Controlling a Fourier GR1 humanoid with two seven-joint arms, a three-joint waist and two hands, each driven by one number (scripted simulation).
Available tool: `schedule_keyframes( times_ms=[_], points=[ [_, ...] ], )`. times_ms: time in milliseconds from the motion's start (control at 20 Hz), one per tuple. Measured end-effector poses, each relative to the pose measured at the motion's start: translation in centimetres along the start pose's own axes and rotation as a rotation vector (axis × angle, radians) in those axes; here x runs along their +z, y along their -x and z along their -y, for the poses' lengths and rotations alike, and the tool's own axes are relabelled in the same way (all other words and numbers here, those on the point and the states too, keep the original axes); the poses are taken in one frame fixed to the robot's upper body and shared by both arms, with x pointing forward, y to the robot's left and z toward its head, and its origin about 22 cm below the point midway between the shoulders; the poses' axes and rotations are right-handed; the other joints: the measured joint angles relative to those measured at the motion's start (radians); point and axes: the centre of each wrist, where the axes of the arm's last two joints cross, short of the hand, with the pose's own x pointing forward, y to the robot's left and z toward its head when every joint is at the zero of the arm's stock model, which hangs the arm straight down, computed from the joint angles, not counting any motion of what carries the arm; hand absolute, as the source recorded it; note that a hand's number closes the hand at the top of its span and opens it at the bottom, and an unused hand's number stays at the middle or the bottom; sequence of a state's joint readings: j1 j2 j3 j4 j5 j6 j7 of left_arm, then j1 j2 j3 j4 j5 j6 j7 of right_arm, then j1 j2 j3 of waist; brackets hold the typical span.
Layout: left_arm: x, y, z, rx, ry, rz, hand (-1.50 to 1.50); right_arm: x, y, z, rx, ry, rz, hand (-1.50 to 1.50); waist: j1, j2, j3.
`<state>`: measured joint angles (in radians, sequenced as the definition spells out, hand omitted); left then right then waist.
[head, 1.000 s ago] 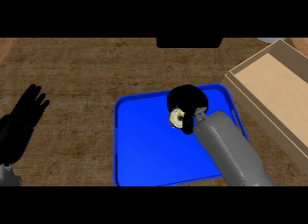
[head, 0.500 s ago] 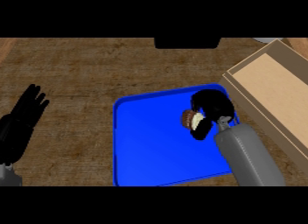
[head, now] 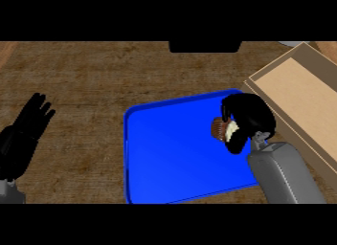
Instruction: Pick the cupcake from the tray and place it in the cardboard box
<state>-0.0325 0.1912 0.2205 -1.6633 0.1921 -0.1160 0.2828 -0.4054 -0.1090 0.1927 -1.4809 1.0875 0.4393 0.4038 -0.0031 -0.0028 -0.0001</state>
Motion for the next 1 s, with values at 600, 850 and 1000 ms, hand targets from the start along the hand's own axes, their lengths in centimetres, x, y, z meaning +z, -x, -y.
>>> schedule_keyframes(
  times_ms=[600,850,1000],
  points=[
    [0.3,0.1,-0.2,0.004,-0.004,-0.015,0.00,8.3,-3.0,10.2,-0.051,0.416,-0.005,1.50,-0.005,-0.003,-0.001],
    [-0.1,-0.1,-0.6,0.001,-0.003,-0.012,0.00,9.9,-1.9,13.7,-0.084,0.547,-0.111,1.50,-0.001,0.000,0.000],
    [-0.4,0.0,-0.7,0.000,0.000,-0.007,0.00,10.1,-1.0,15.6,-0.100,0.590,-0.171,1.50,0.001,0.001,0.000]
  ],
)
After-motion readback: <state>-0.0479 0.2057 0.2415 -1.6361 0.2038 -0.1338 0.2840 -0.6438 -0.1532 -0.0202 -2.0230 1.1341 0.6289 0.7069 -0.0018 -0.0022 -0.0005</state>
